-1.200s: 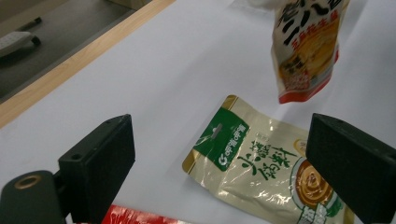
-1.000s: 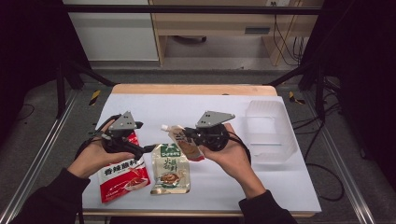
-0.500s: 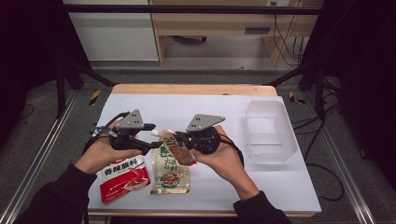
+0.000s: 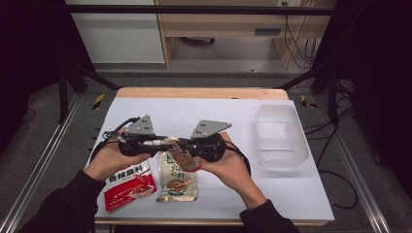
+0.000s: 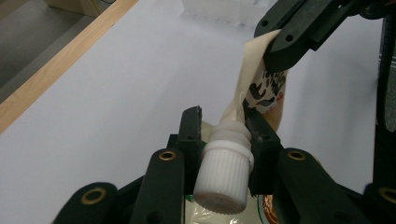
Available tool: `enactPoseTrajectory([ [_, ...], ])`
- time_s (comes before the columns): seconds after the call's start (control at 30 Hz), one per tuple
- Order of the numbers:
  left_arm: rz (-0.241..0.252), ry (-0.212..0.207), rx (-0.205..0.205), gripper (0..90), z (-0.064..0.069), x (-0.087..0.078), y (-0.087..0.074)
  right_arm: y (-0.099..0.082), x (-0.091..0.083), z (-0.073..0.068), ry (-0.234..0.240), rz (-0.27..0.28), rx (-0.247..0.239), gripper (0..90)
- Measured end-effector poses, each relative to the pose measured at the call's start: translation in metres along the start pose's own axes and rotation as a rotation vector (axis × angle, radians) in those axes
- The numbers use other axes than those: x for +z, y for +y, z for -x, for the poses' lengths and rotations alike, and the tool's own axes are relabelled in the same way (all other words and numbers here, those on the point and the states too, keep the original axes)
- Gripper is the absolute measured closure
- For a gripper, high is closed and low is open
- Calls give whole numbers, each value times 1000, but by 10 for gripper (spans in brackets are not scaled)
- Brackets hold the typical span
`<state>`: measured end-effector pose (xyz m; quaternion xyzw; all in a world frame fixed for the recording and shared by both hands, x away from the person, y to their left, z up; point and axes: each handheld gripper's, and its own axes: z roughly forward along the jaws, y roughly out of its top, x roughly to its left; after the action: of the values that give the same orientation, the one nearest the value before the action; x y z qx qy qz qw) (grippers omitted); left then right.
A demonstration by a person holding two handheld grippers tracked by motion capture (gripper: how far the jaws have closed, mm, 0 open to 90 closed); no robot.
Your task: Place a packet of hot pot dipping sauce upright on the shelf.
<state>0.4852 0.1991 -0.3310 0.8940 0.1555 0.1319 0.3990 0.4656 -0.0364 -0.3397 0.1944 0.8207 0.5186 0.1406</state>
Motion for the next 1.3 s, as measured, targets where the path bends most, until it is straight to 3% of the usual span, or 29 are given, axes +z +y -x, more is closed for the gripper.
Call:
enactPoseTrajectory([
  [0.33,-11,7,23,724,5,-2,15,-4,-9,2,-25,1,-11,869],
  [0.37,-30,8,39,725,7,-2,19,-3,-10,2,-30,-8,-19,860],
  [0.6,-72,13,74,726,11,-4,32,6,-16,3,-54,-94,-89,770],
  [0.73,-107,7,100,726,13,-3,34,13,-19,3,-70,-161,-144,634],
  [0.77,-107,7,100,726,13,-3,34,13,-19,3,-70,-161,-144,634],
  [0.83,-123,4,109,726,12,-1,33,19,-18,1,-76,-215,-200,546],
  [1.1,-131,-12,128,727,14,-1,34,29,-11,-1,-45,-309,-300,389],
  [1.3,-136,-22,144,726,16,-2,32,33,-4,-2,17,-380,-344,386],
])
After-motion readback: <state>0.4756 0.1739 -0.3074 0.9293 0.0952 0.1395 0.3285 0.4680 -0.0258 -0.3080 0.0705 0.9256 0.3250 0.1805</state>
